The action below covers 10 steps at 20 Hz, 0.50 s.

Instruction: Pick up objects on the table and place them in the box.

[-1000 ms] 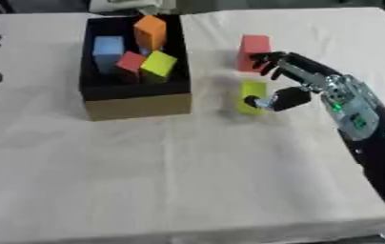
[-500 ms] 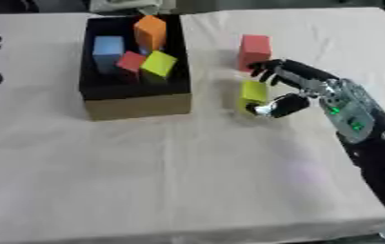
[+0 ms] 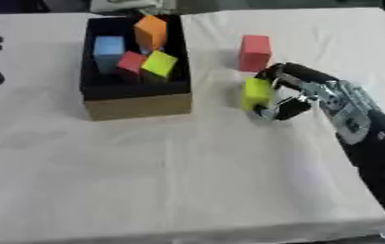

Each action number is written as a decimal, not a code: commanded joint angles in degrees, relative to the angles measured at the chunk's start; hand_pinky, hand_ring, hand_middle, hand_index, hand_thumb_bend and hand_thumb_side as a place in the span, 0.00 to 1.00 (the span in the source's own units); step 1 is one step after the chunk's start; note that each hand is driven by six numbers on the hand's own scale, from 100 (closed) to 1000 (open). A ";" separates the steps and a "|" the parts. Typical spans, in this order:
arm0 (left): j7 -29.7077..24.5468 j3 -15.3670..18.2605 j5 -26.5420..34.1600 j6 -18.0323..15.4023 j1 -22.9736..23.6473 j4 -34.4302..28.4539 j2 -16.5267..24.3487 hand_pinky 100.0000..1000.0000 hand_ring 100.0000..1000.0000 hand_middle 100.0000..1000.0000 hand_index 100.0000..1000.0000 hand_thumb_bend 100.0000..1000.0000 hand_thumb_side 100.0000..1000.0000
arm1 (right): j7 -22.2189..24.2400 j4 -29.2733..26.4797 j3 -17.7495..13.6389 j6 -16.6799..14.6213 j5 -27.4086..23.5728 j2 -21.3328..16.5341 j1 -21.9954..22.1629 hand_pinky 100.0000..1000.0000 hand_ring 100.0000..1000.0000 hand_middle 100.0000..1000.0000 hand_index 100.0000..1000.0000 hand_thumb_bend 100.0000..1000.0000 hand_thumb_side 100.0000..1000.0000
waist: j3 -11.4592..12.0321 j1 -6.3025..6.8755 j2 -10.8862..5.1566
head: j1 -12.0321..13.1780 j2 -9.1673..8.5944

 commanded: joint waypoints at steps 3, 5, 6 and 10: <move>-0.14 0.73 0.07 -0.09 -0.56 -0.50 0.93 0.80 0.69 0.65 0.85 0.78 0.66 | -7.56 -0.40 -1.36 0.29 2.43 -0.89 -1.52 0.56 0.55 0.35 0.54 0.06 0.00 | 0.23 -0.55 -1.80 | -0.16 0.28; -0.10 0.79 0.07 -0.10 -0.55 -0.52 0.99 0.80 0.69 0.65 0.85 0.78 0.66 | -9.57 -1.75 -1.41 0.15 1.83 -0.92 -1.91 0.55 0.55 0.36 0.55 0.00 0.19 | 0.36 -0.52 -1.82 | -0.18 0.28; -0.04 0.85 0.08 -0.09 -0.54 -0.53 1.03 0.80 0.69 0.65 0.84 0.78 0.66 | -10.16 -2.81 -1.40 0.11 1.17 -0.97 -2.30 0.55 0.54 0.35 0.55 0.05 0.00 | 0.42 -0.54 -1.83 | -0.24 0.28; 0.17 1.04 0.14 -0.08 -0.44 -0.69 0.98 0.80 0.69 0.65 0.84 0.78 0.66 | -9.97 -8.08 -0.77 0.73 -2.66 -0.70 -5.17 0.55 0.54 0.35 0.55 0.04 0.00 | 0.88 -0.70 -1.98 | -0.64 0.28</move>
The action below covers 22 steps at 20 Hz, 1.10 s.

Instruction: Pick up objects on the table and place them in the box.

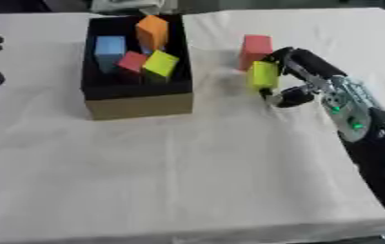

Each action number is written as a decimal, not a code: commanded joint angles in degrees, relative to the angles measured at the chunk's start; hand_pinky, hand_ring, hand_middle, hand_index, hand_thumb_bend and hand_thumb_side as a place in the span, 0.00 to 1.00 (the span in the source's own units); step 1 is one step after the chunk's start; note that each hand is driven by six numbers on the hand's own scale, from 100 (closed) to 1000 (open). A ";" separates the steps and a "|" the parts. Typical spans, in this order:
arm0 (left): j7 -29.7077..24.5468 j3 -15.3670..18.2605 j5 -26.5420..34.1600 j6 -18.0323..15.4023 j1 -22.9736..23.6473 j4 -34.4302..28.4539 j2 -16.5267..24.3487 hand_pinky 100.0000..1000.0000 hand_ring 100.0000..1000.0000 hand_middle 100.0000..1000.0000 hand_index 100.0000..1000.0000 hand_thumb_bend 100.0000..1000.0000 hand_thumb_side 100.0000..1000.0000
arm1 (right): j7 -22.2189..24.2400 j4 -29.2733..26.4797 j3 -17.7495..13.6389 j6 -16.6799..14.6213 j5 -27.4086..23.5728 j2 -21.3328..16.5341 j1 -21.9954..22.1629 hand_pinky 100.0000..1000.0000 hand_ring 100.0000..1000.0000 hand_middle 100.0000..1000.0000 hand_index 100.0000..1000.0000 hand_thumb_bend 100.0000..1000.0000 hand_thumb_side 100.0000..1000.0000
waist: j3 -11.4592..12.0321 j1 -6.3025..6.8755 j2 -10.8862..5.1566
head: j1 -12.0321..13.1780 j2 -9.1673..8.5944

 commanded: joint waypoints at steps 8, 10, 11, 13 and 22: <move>0.35 1.21 0.33 -0.01 0.27 -0.53 0.07 0.80 0.69 0.65 0.84 0.77 0.66 | 3.30 -7.39 1.83 1.08 -2.69 4.53 -10.23 0.56 0.55 0.37 0.56 0.03 0.00 | 2.79 -0.65 -2.55 | -2.48 0.28; 0.68 1.62 0.45 -0.02 0.53 -0.61 -0.22 0.80 0.69 0.65 0.84 0.77 0.66 | 3.81 -5.43 1.93 0.92 -1.09 6.50 -11.66 0.56 0.55 0.37 0.56 0.03 0.00 | 3.70 -0.60 -2.68 | -3.21 0.28; 0.91 1.85 0.49 0.01 0.65 -0.67 -0.33 0.80 0.69 0.65 0.84 0.77 0.66 | 3.92 -4.23 1.84 0.74 -0.20 7.40 -12.25 0.56 0.55 0.37 0.57 0.03 0.00 | 4.07 -0.56 -2.74 | -3.52 0.28; 1.50 2.44 0.61 0.10 0.87 -0.82 -0.52 0.81 0.69 0.65 0.84 0.77 0.66 | 3.87 -1.58 1.46 0.46 1.65 9.28 -13.30 0.56 0.55 0.37 0.57 0.02 0.00 | 4.90 -0.47 -2.86 | -4.21 0.28; 2.95 3.18 0.90 0.46 0.15 -1.35 -1.35 0.81 0.69 0.65 0.84 0.77 0.65 | 4.11 6.29 1.86 -2.88 10.78 16.21 -15.29 0.59 0.59 0.47 0.72 0.05 0.05 | 7.25 -0.21 -2.99 | -6.08 0.28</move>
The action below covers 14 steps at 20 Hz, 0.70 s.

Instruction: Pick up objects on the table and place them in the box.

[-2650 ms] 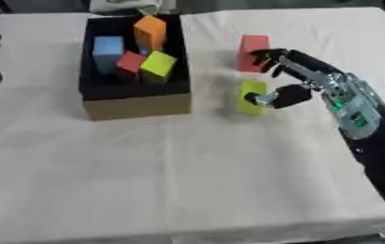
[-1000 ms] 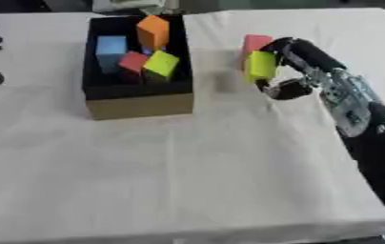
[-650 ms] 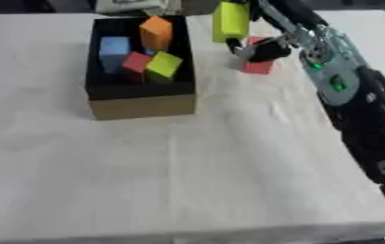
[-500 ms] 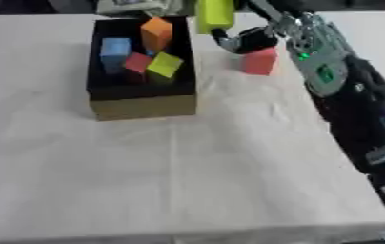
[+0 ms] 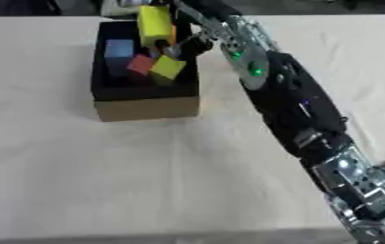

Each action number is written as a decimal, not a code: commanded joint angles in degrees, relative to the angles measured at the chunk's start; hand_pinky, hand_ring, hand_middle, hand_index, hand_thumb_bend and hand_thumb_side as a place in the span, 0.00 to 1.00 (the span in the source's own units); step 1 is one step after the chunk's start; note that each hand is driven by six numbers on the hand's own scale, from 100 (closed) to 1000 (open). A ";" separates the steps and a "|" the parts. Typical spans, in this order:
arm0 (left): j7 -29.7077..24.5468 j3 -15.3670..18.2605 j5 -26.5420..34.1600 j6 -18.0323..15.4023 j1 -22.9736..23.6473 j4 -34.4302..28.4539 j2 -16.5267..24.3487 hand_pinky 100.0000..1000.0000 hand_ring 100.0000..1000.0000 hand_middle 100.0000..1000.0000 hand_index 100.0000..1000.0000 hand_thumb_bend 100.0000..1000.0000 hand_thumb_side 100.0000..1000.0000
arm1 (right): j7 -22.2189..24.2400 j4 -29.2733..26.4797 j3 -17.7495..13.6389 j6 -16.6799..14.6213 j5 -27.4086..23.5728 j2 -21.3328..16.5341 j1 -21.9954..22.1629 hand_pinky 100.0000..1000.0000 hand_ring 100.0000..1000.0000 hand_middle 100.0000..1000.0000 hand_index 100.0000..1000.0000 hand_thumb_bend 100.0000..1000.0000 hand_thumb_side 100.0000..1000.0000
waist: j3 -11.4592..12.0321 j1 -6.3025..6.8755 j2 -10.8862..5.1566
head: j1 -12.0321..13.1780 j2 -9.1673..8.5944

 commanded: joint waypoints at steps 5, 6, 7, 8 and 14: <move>0.28 0.68 0.38 -0.04 -1.49 -1.40 0.45 0.81 0.69 0.65 0.84 0.77 0.65 | -0.26 3.80 -1.42 0.09 8.11 2.41 -1.41 0.64 0.70 0.69 0.93 0.16 0.19 | 0.45 -0.18 -1.99 | -0.65 0.28; 0.26 0.69 0.38 -0.03 -1.47 -1.41 0.44 0.81 0.68 0.65 0.84 0.76 0.65 | -0.58 4.29 -1.87 0.82 8.77 2.44 -1.35 0.67 0.74 0.77 0.97 0.19 0.24 | 0.43 -0.19 -1.99 | -0.64 0.28; 0.26 0.71 0.37 -0.02 -1.44 -1.40 0.44 0.81 0.68 0.65 0.84 0.77 0.65 | -1.01 4.65 -2.27 1.62 9.29 2.43 -1.31 0.67 0.74 0.78 0.98 0.25 0.28 | 0.40 -0.21 -1.99 | -0.63 0.28; 0.27 0.75 0.37 0.00 -1.38 -1.38 0.45 0.82 0.68 0.65 0.84 0.77 0.65 | -1.49 4.85 -2.64 2.36 9.66 2.38 -1.25 0.69 0.78 0.84 1.00 0.33 0.34 | 0.32 -0.25 -1.98 | -0.60 0.28; 0.29 0.88 0.27 0.11 -1.21 -1.10 0.34 0.82 0.68 0.61 0.84 0.77 0.65 | -6.61 2.34 -3.16 5.66 12.69 1.59 -1.15 0.74 0.85 0.93 1.00 0.49 0.40 | -0.41 -0.57 -1.89 | -0.46 0.28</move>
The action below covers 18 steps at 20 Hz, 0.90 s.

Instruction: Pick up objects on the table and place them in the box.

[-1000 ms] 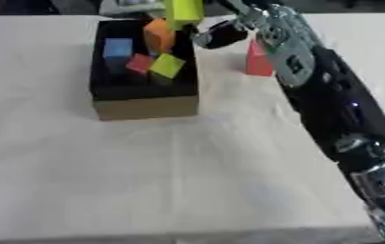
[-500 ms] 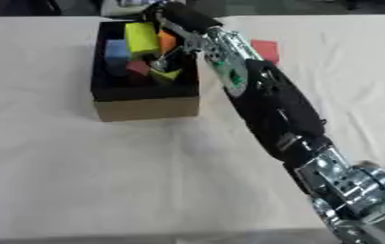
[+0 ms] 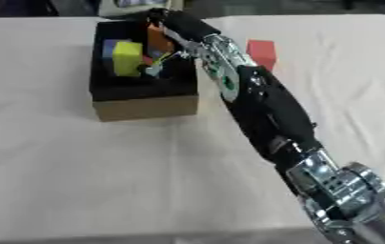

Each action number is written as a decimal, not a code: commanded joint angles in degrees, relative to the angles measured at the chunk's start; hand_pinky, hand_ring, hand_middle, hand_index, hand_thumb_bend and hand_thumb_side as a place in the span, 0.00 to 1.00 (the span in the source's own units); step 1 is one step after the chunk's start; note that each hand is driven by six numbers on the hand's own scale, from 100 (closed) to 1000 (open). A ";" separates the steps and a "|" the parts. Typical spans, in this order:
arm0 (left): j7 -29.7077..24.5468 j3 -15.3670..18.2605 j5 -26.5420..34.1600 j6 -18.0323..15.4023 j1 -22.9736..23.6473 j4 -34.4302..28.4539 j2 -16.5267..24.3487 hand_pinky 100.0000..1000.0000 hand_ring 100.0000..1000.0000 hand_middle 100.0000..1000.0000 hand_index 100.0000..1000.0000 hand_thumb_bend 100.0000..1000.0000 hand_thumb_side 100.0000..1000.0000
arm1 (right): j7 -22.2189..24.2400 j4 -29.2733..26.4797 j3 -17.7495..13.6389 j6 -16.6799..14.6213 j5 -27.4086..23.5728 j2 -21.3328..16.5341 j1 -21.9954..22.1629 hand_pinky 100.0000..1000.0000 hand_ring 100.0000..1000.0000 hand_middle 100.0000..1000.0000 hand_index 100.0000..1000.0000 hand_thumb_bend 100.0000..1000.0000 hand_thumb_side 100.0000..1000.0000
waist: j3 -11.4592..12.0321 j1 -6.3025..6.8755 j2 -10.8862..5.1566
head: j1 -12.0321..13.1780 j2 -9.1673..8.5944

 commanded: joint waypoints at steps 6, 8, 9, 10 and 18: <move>0.45 1.15 -0.01 0.08 -0.42 -0.59 1.12 0.82 0.68 0.60 0.84 0.78 0.65 | -2.30 -8.49 0.06 1.24 -3.25 -3.64 -0.55 0.73 0.84 0.92 1.00 0.47 0.40 | -1.01 -0.97 -1.64 | 0.68 0.28; 0.55 1.31 -0.06 0.14 -0.27 -0.55 1.22 0.82 0.68 0.60 0.84 0.78 0.65 | -1.26 -11.55 0.28 1.21 -7.14 -5.35 -0.12 0.72 0.83 0.91 1.00 0.46 0.40 | -1.45 -1.14 -1.52 | 1.05 0.28; 0.58 1.37 -0.10 0.17 -0.21 -0.53 1.27 0.82 0.68 0.60 0.84 0.78 0.65 | -0.70 -13.15 0.29 1.27 -9.44 -6.45 0.16 0.71 0.82 0.91 1.00 0.45 0.40 | -1.66 -1.24 -1.46 | 1.27 0.28; 0.59 1.41 -0.14 0.20 -0.16 -0.51 1.32 0.82 0.68 0.60 0.84 0.78 0.65 | -0.03 -14.60 0.28 1.43 -11.63 -7.56 0.45 0.71 0.82 0.90 1.00 0.45 0.40 | -1.82 -1.33 -1.42 | 1.47 0.28; 0.68 1.77 -0.32 0.32 0.29 -0.43 1.76 0.82 0.68 0.60 0.84 0.78 0.65 | 7.33 -16.99 -1.52 -1.75 -24.20 -17.44 4.09 0.72 0.81 0.86 1.00 0.42 0.38 | -2.82 -2.05 -1.21 | 3.30 0.28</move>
